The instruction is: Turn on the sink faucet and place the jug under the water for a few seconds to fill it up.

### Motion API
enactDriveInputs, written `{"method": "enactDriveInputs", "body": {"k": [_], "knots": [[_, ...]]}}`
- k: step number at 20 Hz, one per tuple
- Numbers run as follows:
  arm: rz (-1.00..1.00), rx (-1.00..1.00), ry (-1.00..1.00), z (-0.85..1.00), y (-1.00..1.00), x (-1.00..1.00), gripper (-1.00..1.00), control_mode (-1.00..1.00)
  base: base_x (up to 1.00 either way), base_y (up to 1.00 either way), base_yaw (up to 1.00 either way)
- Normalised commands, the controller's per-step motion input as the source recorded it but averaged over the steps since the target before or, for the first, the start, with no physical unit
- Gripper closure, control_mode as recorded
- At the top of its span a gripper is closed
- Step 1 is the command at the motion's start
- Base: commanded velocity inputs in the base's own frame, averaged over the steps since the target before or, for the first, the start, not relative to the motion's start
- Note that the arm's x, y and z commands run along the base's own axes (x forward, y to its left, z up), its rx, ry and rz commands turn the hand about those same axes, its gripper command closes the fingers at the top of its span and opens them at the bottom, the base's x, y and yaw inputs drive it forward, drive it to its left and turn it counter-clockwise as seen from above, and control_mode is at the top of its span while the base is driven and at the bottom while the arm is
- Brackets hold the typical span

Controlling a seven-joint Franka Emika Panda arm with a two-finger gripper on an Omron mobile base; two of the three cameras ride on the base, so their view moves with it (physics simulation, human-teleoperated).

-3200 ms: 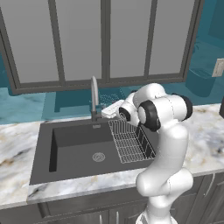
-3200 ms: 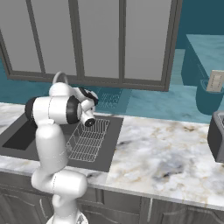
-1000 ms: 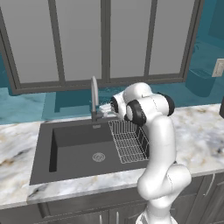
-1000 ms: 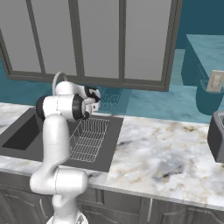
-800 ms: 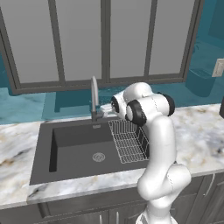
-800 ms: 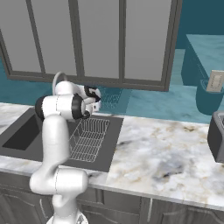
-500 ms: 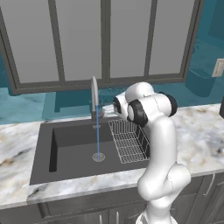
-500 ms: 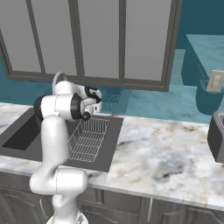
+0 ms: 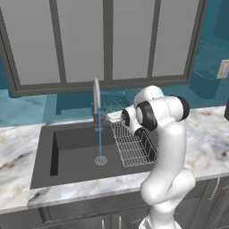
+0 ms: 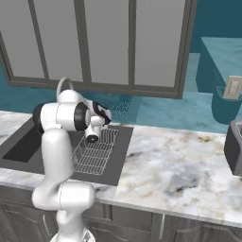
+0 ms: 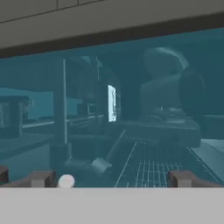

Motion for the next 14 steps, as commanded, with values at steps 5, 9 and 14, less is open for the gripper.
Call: {"method": "enactDriveInputs", "body": {"k": [5,9,14], "knots": [[0.01,0.00,-0.17,0.34,-1.00,-0.62,-1.00,-1.00,0.00,0.00,0.00],[0.01,0.00,-0.18,0.57,-0.99,-0.48,-1.00,-1.00,0.00,0.00,0.00],[0.03,0.00,-0.07,0.65,-0.66,-0.49,-1.00,-1.00,0.00,0.00,0.00]]}}
